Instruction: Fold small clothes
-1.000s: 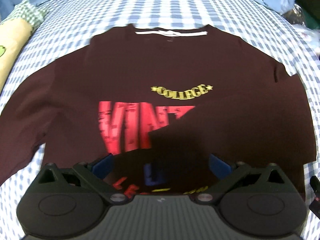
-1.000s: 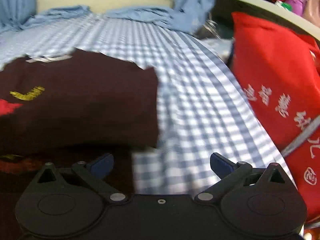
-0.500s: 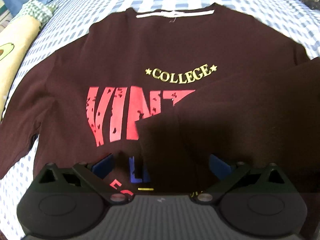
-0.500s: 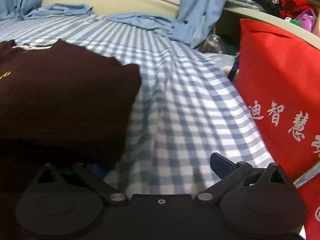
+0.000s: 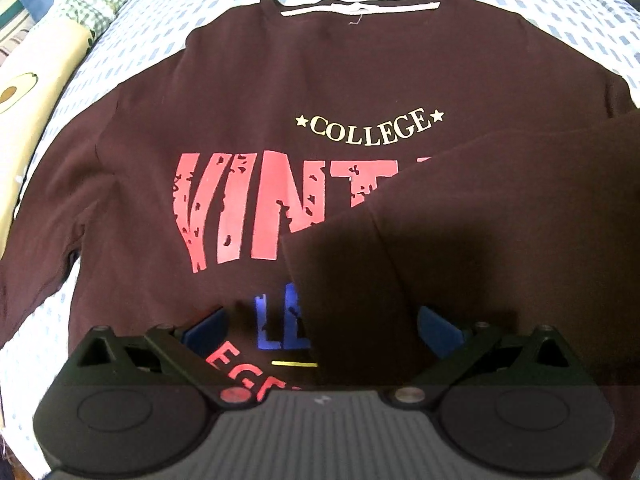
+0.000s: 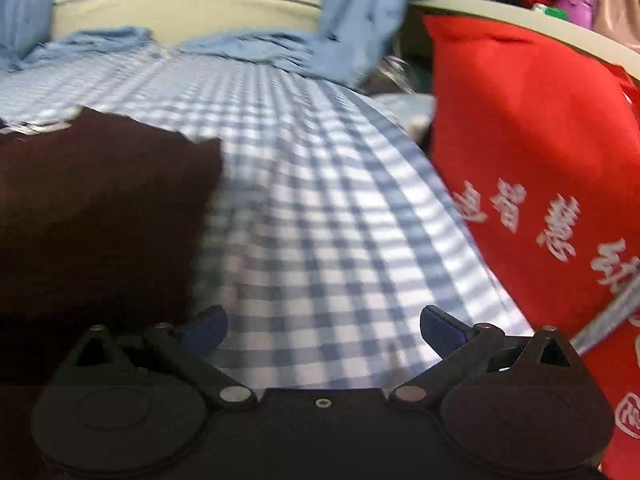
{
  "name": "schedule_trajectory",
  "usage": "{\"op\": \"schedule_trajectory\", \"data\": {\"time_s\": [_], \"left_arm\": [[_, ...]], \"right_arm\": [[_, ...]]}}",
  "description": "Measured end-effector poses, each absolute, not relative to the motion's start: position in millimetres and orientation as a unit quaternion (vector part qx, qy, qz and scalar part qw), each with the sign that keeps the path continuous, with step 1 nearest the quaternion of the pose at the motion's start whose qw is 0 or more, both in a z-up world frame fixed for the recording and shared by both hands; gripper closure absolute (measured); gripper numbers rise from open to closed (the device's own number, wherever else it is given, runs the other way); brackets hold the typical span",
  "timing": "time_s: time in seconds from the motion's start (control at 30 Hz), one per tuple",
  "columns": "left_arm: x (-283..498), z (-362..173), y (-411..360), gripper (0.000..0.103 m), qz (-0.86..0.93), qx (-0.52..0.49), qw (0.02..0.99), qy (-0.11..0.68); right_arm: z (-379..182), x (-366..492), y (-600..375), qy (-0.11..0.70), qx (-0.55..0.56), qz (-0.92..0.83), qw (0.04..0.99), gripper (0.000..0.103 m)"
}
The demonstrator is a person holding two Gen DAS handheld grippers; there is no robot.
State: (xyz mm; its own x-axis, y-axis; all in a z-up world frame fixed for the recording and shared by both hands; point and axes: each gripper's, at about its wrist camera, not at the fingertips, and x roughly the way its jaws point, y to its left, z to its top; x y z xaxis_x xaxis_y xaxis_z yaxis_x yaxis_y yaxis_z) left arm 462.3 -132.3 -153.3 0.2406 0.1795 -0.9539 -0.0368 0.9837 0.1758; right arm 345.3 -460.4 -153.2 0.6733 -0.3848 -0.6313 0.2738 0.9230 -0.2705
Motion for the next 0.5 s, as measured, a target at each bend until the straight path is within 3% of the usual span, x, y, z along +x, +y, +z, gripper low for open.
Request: {"op": "schedule_trajectory", "data": {"time_s": [0.13,0.23,0.3,0.4,0.47,0.5], "left_arm": [[457,-156,-122,0.001,0.065,0.069,0.783,0.614],[450,-156,-112,0.001,0.057,0.053,0.785,0.614],[449,-157,-106,0.001,0.058,0.044,0.782,0.619],[450,-160,-100,0.000,0.057,0.028,0.780,0.623],[450,-160,-99,0.000,0.055,0.024,0.780,0.623],[450,-160,-98,0.000,0.053,0.024,0.780,0.623]], "right_arm": [[-131,355,-456,0.340,0.006,-0.139,0.930,0.001],[-129,381,-455,0.366,0.065,-0.074,0.925,0.001],[-135,402,-456,0.392,0.085,-0.044,0.915,0.006],[-144,426,-458,0.420,0.107,-0.038,0.900,0.028],[-151,438,-459,0.442,0.105,-0.039,0.890,0.049],[-154,442,-459,0.453,0.110,-0.032,0.884,0.051]]}}
